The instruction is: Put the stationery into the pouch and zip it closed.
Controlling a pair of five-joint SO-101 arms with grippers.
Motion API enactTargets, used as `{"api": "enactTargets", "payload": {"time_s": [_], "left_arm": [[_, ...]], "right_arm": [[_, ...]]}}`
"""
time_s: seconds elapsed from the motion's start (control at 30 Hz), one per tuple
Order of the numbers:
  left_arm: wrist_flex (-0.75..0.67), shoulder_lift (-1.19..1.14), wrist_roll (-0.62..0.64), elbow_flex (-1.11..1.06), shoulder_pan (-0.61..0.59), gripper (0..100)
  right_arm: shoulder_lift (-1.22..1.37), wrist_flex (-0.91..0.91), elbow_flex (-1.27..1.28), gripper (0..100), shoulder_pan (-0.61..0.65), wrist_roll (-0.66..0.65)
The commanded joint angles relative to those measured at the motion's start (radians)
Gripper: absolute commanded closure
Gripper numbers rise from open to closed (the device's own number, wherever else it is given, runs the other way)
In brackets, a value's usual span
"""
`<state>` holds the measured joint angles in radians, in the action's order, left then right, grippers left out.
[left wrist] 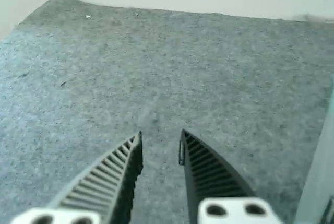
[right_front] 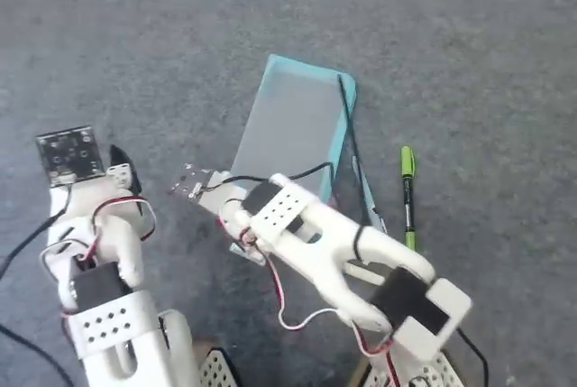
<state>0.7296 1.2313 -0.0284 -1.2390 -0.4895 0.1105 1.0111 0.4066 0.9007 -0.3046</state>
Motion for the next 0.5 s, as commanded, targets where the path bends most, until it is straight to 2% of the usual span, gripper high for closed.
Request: {"api": "enactTargets", "payload": {"time_s": [0.0,0.13,0.27,0.37,0.47], "left_arm": [[-0.026,0.017,-0.002,-0.005,0.077,89],[0.038,0.017,-0.043,0.019,0.123,88],[0.152,0.017,-0.049,0.070,0.226,86],[0.230,0.017,-0.049,0.107,0.308,79],[0.272,0.017,-0.049,0.130,0.370,78]], "right_arm": [[-0.202,0.111,-0.044,99.3,-0.068,0.012],[-0.401,0.249,-0.044,99.3,-0.170,0.008],[-0.593,0.338,-0.044,99.3,-0.260,-0.029],[-0.702,0.395,-0.044,99.3,-0.277,-0.063],[-0.783,0.433,-0.044,99.3,-0.274,-0.071]]}}
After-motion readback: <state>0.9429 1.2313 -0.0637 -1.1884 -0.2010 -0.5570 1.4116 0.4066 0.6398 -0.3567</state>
